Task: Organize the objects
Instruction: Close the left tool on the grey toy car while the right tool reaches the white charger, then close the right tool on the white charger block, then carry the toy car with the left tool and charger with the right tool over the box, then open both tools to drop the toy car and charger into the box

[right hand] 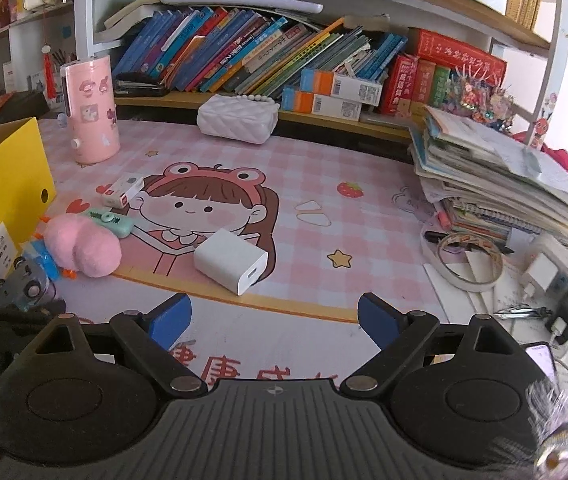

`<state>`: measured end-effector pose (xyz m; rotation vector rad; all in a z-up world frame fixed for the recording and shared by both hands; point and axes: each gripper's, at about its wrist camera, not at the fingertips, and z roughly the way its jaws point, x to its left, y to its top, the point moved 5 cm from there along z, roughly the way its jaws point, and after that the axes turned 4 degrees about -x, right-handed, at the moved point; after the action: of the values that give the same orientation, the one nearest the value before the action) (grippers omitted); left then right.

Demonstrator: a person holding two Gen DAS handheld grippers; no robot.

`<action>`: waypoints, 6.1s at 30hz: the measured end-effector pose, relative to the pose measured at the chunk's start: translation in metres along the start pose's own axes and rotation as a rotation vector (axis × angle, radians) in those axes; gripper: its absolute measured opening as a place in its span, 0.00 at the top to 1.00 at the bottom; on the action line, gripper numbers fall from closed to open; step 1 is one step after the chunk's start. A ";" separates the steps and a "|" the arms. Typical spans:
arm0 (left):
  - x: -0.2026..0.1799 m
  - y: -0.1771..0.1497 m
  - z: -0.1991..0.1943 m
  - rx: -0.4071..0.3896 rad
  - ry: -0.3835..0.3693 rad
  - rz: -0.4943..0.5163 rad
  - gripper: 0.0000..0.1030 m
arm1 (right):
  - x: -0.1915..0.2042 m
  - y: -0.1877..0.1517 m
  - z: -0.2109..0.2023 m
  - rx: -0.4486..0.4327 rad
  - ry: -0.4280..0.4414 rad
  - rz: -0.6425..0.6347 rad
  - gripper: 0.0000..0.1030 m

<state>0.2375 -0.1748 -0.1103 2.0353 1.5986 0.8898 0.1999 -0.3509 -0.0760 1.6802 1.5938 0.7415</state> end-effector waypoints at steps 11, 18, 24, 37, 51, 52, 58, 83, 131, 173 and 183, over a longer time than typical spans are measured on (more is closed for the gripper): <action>0.010 0.001 -0.012 -0.017 -0.149 -0.112 0.45 | 0.008 0.013 0.045 0.028 0.084 -0.018 0.12; 0.018 -0.001 -0.032 -0.048 -0.243 -0.160 0.45 | 0.022 0.013 0.088 0.059 0.132 -0.062 0.12; 0.026 -0.004 -0.040 -0.067 -0.258 -0.178 0.45 | 0.027 0.008 0.111 0.100 0.153 -0.062 0.29; 0.035 -0.010 -0.047 -0.076 -0.261 -0.203 0.45 | 0.023 0.006 0.096 0.115 0.154 -0.006 0.39; 0.058 -0.013 -0.069 -0.154 -0.299 -0.251 0.45 | 0.037 0.010 0.000 0.097 0.145 0.103 0.39; 0.060 -0.014 -0.071 -0.160 -0.302 -0.253 0.45 | 0.040 0.010 -0.006 0.088 0.145 0.102 0.39; 0.081 -0.027 -0.081 -0.175 -0.313 -0.267 0.45 | 0.067 0.000 -0.035 0.064 0.151 0.059 0.39; 0.201 -0.111 -0.131 -0.180 -0.272 -0.337 0.45 | 0.200 -0.051 -0.119 0.087 0.219 -0.017 0.39; 0.264 -0.100 -0.162 -0.346 -0.237 -0.338 0.45 | 0.266 -0.025 -0.155 -0.042 0.244 -0.077 0.39; 0.227 -0.011 -0.026 -0.177 -0.011 -0.243 0.45 | 0.304 0.094 0.026 -0.097 0.392 -0.375 0.39; 0.226 -0.009 -0.024 -0.177 -0.004 -0.251 0.45 | 0.322 0.081 0.048 -0.041 0.399 -0.499 0.39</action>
<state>0.2467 0.0432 -0.0461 1.6723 1.6637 0.8968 0.3122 -0.0356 -0.0580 1.0687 2.1442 0.8679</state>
